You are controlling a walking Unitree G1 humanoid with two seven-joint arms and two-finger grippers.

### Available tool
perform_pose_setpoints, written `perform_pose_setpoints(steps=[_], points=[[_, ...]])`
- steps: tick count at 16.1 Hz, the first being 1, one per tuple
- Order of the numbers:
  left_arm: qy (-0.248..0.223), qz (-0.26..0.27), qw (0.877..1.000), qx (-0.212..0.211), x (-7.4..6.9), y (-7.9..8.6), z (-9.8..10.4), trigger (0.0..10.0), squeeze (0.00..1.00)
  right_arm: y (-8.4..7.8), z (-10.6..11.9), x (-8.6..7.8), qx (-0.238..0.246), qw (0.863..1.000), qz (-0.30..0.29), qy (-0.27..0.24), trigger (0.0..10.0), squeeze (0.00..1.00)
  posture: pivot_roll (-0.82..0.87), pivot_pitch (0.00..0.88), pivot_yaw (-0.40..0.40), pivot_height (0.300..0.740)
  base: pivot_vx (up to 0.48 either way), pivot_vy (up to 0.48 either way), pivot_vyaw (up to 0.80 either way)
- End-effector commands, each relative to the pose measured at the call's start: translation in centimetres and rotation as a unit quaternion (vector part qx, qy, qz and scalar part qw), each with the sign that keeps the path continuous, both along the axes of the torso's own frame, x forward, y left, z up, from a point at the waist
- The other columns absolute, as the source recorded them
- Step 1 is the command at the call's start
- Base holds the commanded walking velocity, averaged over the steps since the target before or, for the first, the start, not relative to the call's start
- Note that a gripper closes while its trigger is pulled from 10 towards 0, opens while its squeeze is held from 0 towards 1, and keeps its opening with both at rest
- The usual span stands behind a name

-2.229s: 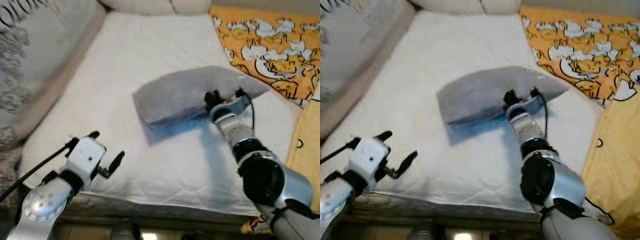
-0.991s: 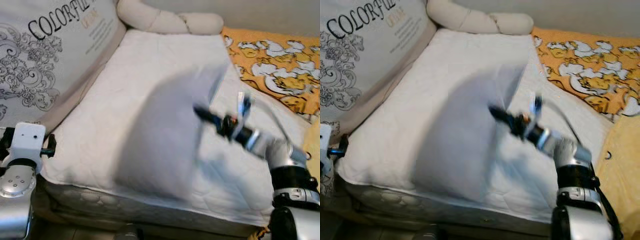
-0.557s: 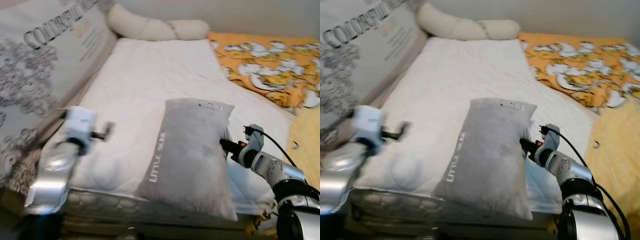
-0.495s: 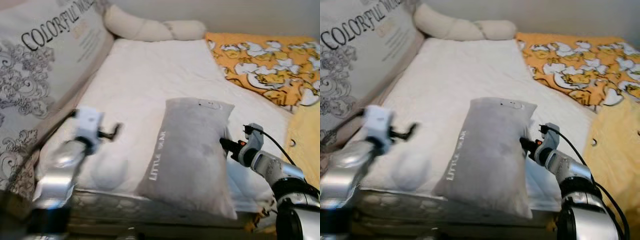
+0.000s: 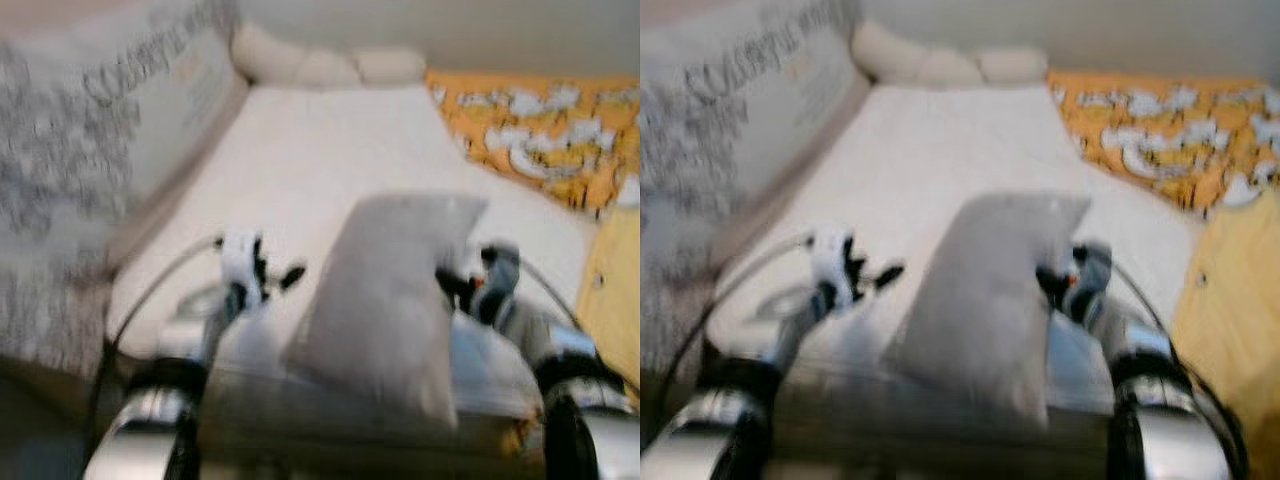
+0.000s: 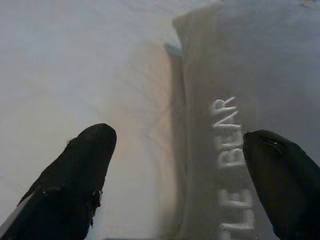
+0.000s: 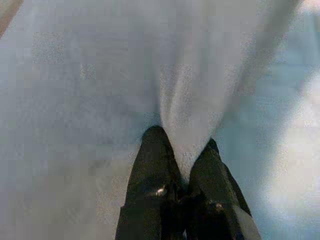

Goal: Clean up the room

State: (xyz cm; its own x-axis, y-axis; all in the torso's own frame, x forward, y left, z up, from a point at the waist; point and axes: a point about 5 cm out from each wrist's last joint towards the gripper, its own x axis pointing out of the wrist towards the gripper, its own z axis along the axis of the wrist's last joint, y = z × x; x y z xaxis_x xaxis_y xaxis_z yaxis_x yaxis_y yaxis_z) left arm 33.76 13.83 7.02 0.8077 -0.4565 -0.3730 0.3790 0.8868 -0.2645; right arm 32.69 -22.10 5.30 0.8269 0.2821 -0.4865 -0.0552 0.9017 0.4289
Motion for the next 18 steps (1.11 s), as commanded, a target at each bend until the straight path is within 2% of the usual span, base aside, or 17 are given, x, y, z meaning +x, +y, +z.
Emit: perform_pose_setpoints(steps=[1,4,8,11,13,14,15,16,17,18], points=[[0.002,0.0,1.0,-0.02,0.4,-0.8,0.0,10.0,1.0,0.4,0.6,0.4,0.008,1.0,0.004,-0.014,0.0,0.0,-0.01,0.0,0.033,0.74,0.0,0.0,0.0],[0.025,-0.016,0.997,-0.071,0.4,-4.1,-0.7,10.0,1.0,1.0,0.2,0.3,0.016,1.0,0.004,-0.011,0.0,0.0,-0.02,0.0,0.032,0.74,0.0,0.0,0.0],[0.056,-0.006,0.997,-0.057,-0.5,-7.2,-2.3,10.0,1.0,1.4,-0.1,0.2,0.022,1.0,0.004,-0.008,0.0,0.0,-0.07,0.0,0.043,0.74,0.0,0.0,0.0],[0.082,-0.066,0.99,-0.09,-1.7,-9.8,-2.8,10.0,1.0,1.3,-0.2,0.0,0.022,1.0,-0.001,-0.007,0.0,0.0,-0.08,0.0,0.046,0.74,0.0,0.0,0.0],[0.067,-0.087,0.992,-0.065,-2.0,-10.4,-3.0,10.0,1.0,1.4,-0.3,0.0,0.022,1.0,-0.002,-0.006,0.0,0.0,-0.08,0.0,0.046,0.74,0.0,0.0,0.0],[0.044,-0.101,0.994,-0.017,-2.0,-10.4,-3.0,10.0,1.0,1.6,-0.4,0.0,0.023,1.0,-0.002,-0.006,0.0,0.0,-0.08,0.0,0.044,0.74,0.0,0.0,0.0],[0.03,-0.102,0.994,0.038,-1.9,-10.3,-3.2,4.9,0.0,2.0,-0.4,0.0,0.027,1.0,0.0,-0.005,0.0,0.0,-0.07,0.0,0.045,0.74,0.0,0.0,0.0],[0.032,-0.095,0.994,0.045,-1.9,-10.2,-3.3,3.8,0.0,2.1,-0.4,0.0,0.028,1.0,0.001,-0.005,0.0,0.0,-0.08,0.0,0.045,0.74,0.0,0.0,0.0],[0.039,-0.071,0.996,0.049,-1.7,-9.9,-3.3,0.0,0.0,2.6,-0.4,0.1,0.031,1.0,0.003,-0.006,0.0,0.0,-0.08,0.0,0.049,0.74,0.0,0.0,0.0],[0.039,-0.069,0.996,0.049,-1.6,-9.9,-3.3,0.0,0.0,2.6,-0.4,0.1,0.032,0.999,0.003,-0.006,0.0,0.0,-0.08,0.0,0.049,0.74,0.0,0.0,0.0]])
